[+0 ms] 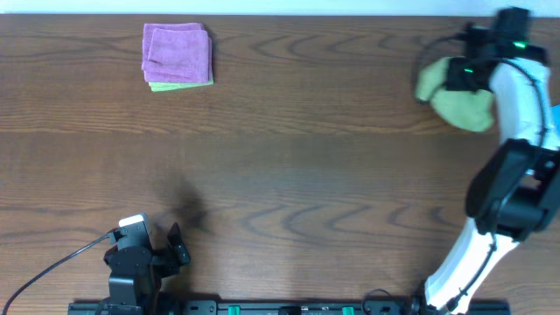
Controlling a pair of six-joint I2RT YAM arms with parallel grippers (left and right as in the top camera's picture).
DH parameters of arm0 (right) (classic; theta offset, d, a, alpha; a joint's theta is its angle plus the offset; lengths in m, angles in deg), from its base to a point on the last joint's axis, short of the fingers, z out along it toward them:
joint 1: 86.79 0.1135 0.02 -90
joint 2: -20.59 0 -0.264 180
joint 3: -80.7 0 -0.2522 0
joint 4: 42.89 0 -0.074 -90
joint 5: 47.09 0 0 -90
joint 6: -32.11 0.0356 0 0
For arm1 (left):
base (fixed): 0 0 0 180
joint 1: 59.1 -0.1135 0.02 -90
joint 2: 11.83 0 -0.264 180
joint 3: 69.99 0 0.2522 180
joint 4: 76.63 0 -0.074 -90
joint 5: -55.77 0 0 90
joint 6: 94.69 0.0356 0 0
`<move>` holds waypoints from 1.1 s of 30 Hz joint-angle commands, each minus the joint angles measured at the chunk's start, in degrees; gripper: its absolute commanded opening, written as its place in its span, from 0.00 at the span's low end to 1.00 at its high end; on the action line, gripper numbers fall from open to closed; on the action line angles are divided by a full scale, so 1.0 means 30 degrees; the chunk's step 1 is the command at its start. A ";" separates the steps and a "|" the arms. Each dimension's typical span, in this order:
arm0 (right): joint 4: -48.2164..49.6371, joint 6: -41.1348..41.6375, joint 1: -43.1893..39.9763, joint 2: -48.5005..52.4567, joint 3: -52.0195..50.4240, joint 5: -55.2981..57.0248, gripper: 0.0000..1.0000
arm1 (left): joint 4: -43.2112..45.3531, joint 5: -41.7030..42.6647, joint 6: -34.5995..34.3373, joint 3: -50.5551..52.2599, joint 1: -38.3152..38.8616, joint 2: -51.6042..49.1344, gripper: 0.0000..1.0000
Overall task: Fold the cloth
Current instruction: 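Close the right gripper on the green cloth and lift it, then carry the green cloth to table center and lower it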
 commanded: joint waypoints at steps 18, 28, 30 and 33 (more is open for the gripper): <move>-0.0641 0.5158 1.0826 -0.0699 0.0131 0.4954 0.01 | -0.1071 0.0007 0.0415 0.0233 -0.0080 0.0160 0.95; 0.2149 0.5923 1.3646 -0.4750 0.0138 1.0105 0.01 | -0.1071 0.0007 0.0415 0.0233 -0.0080 0.0160 0.95; 0.1974 0.5952 1.3595 -0.5639 0.0138 1.0171 0.01 | -0.1071 0.0007 0.0415 0.0233 -0.0080 0.0160 0.95; 0.0197 0.6404 1.3595 -0.6783 0.0131 1.0091 0.01 | -0.1071 0.0007 0.0423 0.0233 -0.0080 0.0160 0.95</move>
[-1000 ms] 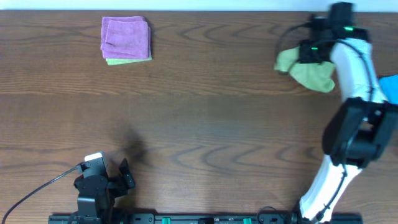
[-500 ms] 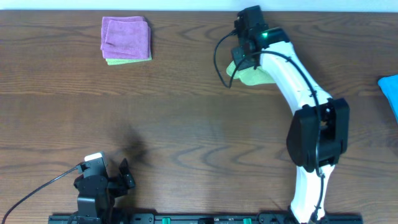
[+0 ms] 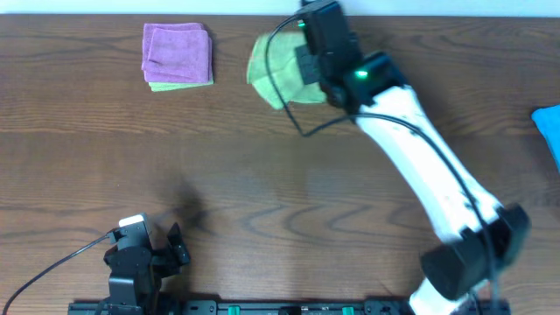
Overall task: Fold the cloth
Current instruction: 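Carry the green cloth to table center and lower it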
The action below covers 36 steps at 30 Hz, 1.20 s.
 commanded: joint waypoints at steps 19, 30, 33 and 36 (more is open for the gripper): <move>-0.2725 0.1035 0.0335 -0.1137 -0.9522 -1.2961 0.02 | -0.1071 0.0007 0.0415 0.0233 -0.0080 0.0160 0.95; 0.3978 0.1377 -0.0816 -0.1137 -1.4134 -1.1934 0.38 | -0.1071 0.0007 0.0415 0.0233 -0.0080 0.0160 0.95; 0.5829 0.1384 -0.1282 -0.1129 -1.5358 -1.1927 0.99 | -0.1071 0.0007 0.0415 0.0233 -0.0080 0.0160 0.95; 0.6331 0.1472 -0.1668 -0.1129 -1.6094 -1.1927 0.99 | -0.1071 0.0007 0.0415 0.0233 -0.0080 0.0160 0.95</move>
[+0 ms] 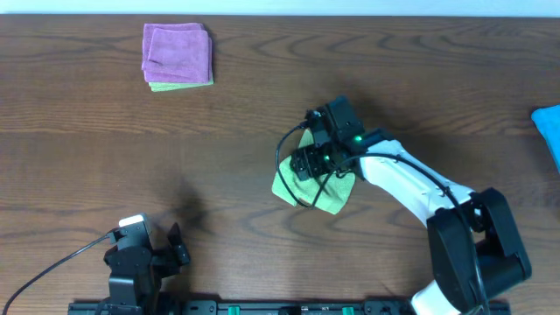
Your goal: Fold the cloth
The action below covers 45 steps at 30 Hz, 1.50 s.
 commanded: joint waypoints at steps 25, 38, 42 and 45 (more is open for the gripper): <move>-0.2375 0.5275 -0.0277 -0.4473 -0.3300 0.4561 0.99 | -0.1071 0.0007 0.0415 0.0240 -0.0080 0.0160 0.95; -0.0066 1.0717 -0.4779 -0.5268 -0.4728 0.1792 0.99 | -0.1071 0.0007 0.0415 0.0240 -0.0080 0.0160 0.95; 0.1632 1.1890 -0.4962 -0.5238 -0.5333 0.1457 0.99 | -0.1071 0.0007 0.0415 0.0240 -0.0080 0.0160 0.95; 0.4750 1.1839 -0.5253 -0.5129 -0.6171 0.0029 0.87 | -0.1071 0.0007 0.0415 0.0240 -0.0080 0.0160 0.95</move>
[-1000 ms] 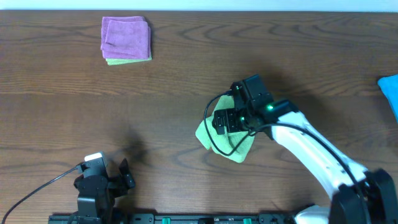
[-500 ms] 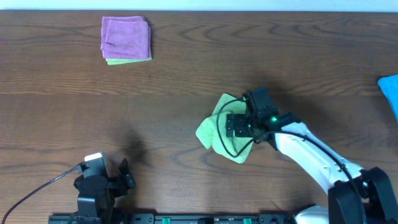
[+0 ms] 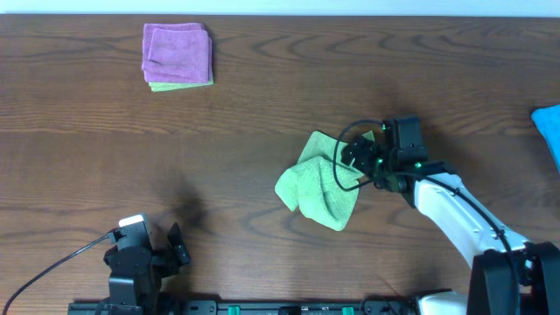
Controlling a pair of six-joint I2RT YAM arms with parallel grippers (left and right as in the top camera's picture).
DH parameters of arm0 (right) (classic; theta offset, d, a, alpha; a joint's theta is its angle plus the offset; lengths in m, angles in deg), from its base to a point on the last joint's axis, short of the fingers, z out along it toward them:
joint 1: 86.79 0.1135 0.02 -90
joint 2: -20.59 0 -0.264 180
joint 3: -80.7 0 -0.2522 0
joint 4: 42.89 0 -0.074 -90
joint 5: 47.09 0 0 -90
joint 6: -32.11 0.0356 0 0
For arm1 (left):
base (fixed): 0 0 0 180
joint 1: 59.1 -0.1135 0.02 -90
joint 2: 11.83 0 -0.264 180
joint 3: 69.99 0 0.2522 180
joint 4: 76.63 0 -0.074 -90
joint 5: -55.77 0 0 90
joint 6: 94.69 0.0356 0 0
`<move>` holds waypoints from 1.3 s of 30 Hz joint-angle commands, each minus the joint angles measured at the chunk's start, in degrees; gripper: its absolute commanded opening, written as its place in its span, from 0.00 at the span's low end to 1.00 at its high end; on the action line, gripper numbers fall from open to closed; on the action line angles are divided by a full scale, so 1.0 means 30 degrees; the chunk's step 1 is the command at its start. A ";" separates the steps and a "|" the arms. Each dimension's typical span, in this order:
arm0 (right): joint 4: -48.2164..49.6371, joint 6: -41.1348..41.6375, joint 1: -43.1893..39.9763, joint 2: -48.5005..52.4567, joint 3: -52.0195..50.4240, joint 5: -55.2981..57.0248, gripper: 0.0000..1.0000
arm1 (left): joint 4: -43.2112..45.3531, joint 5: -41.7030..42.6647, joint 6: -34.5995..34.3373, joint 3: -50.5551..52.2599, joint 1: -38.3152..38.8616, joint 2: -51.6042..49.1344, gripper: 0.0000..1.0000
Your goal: Fold the cloth
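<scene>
A light green cloth [image 3: 317,188] lies rumpled and loosely bunched on the wooden table [image 3: 262,114], a little right of centre. My right gripper [image 3: 352,162] reaches in from the right, and its dark fingers stand apart at the cloth's upper right edge without closing on the fabric. My left gripper [image 3: 178,247] rests at the front left edge, far from the cloth, with its fingers slightly apart and nothing between them.
A folded purple cloth [image 3: 178,52] lies on a folded green one [image 3: 182,85] at the back left. A blue cloth [image 3: 549,131] shows at the right edge. A cable loops off the right wrist above the green cloth.
My right gripper was over the bunched cloth and is now further right, at its edge. The cloth stays near the centre but lies wider and flatter. The left arm has not moved.
My right gripper first held the green cloth at the back right corner. It then had the cloth at the back, near the folded stack, and later low over the table's centre. Now the cloth lies there, and the gripper sits at its right edge.
</scene>
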 commanded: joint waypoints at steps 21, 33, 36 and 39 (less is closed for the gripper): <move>0.2805 0.1231 -0.1851 0.1996 -0.1231 -0.1763 0.42 | -0.1071 0.0007 0.0415 0.0240 -0.0080 0.0160 0.95; 0.6849 0.0109 -0.1865 0.2310 -0.0452 -0.2630 0.01 | -0.1071 0.0007 0.0415 0.0240 -0.0080 0.0160 0.95; 0.7162 -0.1377 -0.1865 0.2310 0.1013 -0.2594 0.01 | -0.1071 0.0007 0.0415 0.0240 -0.0080 0.0160 0.95; 0.7737 -0.3009 -0.1829 0.2310 0.1778 -0.2470 0.01 | -0.1071 0.0007 0.0415 0.0240 -0.0080 0.0160 0.95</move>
